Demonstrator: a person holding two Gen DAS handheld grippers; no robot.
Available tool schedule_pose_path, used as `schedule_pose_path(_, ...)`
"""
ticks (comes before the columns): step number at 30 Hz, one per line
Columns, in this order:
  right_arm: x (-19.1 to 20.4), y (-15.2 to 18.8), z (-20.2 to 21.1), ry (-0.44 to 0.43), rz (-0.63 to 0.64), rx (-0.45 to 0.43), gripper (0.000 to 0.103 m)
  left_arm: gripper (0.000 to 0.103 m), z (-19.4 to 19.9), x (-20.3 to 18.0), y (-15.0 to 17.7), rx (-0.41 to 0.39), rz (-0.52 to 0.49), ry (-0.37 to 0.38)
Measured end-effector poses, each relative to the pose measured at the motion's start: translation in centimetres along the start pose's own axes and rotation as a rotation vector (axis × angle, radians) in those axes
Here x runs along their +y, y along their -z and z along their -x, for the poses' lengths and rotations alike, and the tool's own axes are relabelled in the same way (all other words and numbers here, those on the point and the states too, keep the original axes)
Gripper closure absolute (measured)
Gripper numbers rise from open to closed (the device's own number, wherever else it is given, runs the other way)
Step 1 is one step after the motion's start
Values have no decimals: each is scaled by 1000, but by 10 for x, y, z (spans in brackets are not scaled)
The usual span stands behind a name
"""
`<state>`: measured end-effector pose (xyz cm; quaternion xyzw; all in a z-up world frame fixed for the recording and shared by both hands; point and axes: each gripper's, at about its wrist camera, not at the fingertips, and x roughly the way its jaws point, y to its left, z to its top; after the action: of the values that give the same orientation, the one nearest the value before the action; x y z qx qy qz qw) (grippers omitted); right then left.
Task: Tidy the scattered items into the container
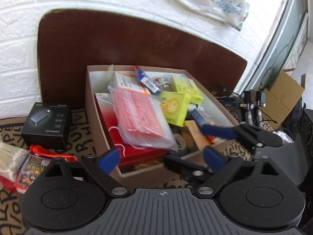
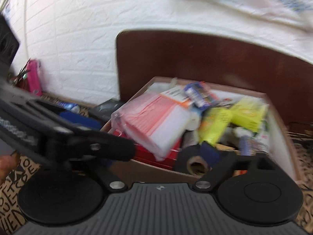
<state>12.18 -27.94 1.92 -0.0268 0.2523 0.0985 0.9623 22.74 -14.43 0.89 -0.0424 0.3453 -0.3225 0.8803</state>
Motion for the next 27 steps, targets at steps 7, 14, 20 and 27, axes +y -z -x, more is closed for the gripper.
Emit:
schedule_pose_path(7, -11, 2, 64, 105, -19, 2, 1, 0, 30, -38, 3, -35, -75, -185)
schedule_pose_path(14, -18, 7, 113, 145, -68, -12, 1, 0, 42, -62, 20, -1, -41, -234)
schedule_pose_path(20, -21, 23, 139, 179, -91, -12, 1, 0, 57, -86, 49, 12, -48, -271)
schedule_pose_path(27, -23, 40, 144, 192, -128, 25, 1, 0, 71, -100, 65, 14, -57, -247)
